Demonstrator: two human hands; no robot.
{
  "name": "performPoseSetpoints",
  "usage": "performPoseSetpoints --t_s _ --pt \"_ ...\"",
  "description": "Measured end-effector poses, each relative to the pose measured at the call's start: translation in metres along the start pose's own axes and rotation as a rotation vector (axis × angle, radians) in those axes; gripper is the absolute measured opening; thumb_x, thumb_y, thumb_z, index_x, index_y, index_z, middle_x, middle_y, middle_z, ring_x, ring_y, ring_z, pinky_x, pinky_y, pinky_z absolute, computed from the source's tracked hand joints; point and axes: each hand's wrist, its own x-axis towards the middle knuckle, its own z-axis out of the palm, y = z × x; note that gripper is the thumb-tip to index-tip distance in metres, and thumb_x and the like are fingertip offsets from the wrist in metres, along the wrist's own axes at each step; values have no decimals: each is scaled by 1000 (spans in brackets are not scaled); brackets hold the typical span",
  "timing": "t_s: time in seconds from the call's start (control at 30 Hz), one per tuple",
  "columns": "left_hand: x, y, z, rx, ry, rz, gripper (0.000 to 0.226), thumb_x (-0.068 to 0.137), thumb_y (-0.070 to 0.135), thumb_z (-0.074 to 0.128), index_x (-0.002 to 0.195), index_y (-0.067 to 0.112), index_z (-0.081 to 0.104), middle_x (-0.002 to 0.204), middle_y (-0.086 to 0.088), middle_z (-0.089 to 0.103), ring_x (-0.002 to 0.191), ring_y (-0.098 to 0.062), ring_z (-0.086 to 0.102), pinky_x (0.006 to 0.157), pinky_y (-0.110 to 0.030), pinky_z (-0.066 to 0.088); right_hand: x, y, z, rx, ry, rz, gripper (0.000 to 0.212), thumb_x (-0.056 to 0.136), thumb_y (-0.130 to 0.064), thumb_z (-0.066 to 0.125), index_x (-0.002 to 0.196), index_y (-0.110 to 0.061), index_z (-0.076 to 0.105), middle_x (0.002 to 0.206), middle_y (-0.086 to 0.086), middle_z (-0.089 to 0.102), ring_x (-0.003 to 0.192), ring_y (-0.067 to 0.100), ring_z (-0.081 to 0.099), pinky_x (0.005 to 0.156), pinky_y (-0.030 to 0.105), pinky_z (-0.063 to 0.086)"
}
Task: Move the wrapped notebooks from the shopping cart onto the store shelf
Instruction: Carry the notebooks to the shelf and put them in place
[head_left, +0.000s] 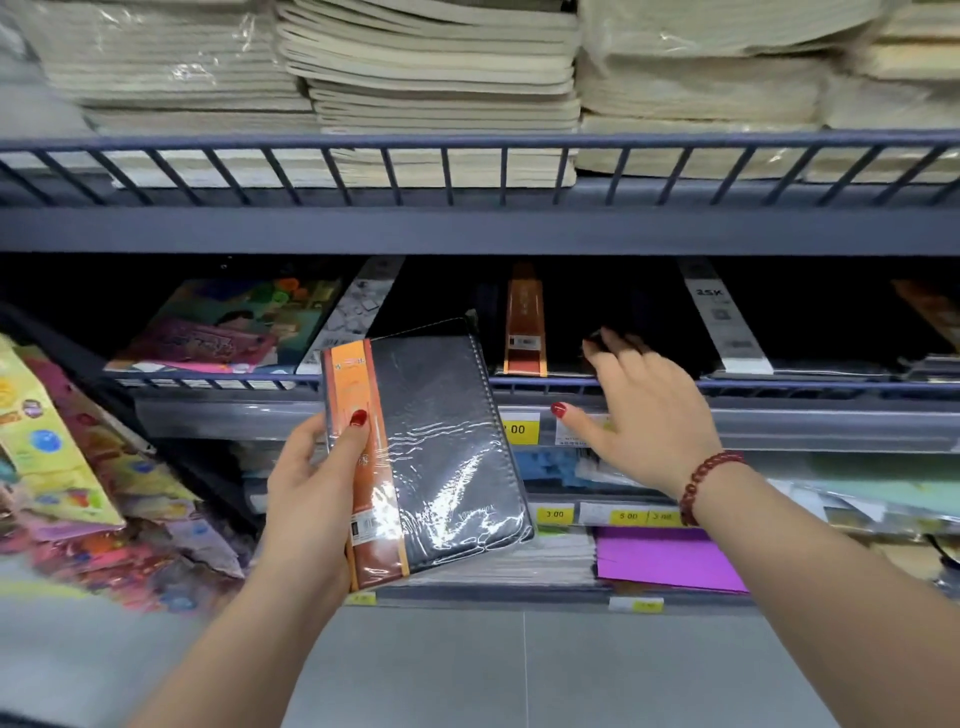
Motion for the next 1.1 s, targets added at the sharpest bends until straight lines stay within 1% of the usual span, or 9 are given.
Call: performPoseSetpoints --t_s 0.1,0.2,0.3,0.37,0.47,0.57,0.73,0.9,1.1 --pt "0 4 5 -4 -3 -8 21 90 30 60 110 21 62 66 5 60 48 -8 53 48 -22 45 -1 1 -5 160 -23 17 83 79 -71 20 140 -17 40 145 5 42 130 22 41 109 37 30" --pt "2 8 12 -25 -19 -22 21 90 29 60 110 23 62 66 7 63 52 -9 56 55 -26 47 -19 -10 -17 686 71 105 45 89 -47 49 127 -22 54 135 -4 51 129 9 40 110 30 30" --pt "4 11 27 -43 -55 -49 18 90 27 61 108 24 62 76 3 65 59 -13 58 63 -30 50 -44 -32 -28 1129 40 191 20 89 -22 59 107 -30 64 108 -18 65 106 -1 56 91 21 45" --pt "5 12 40 -44 -94 -63 9 90 24 61 98 27 64 80 0 65 63 -15 59 68 -35 51 -57 -45 -29 1397 -43 212 28 86 -10 62 108 -28 63 92 -11 70 88 7 63 77 18 50" --pt "4 14 55 -35 -178 -78 14 92 20 58 97 30 66 78 3 69 64 -13 64 64 -34 56 -65 -49 -23 1596 -49 306 49 82 6 62 123 -19 54 97 3 71 91 13 68 73 21 53" --pt "3 10 61 -20 -343 -87 32 89 11 61 118 25 61 86 6 73 76 -9 70 64 -29 58 -64 -42 -21 1631 80 401 47 84 8 59 124 -18 55 103 -6 73 99 4 66 77 13 50" --pt "-2 -6 57 116 -548 2 109 48 11 86 144 19 34 130 13 57 121 -3 53 103 -33 44 -56 -29 -22 1596 174 491 45 85 0 62 126 -19 55 95 -27 69 95 -15 59 75 3 45" --pt "4 -11 59 286 -429 251 66 67 -4 78 121 27 56 124 -1 60 109 -1 60 96 -17 47 -53 -13 -23 1461 59 406 92 57 -22 78 139 -27 37 120 -22 56 106 -15 54 87 11 47" --pt "16 -9 69 426 -297 469 47 73 6 78 111 29 64 109 3 68 94 -1 65 85 -11 49 -39 2 -19 867 232 323 57 71 -33 78 124 -28 58 104 -12 54 102 1 45 88 0 30"
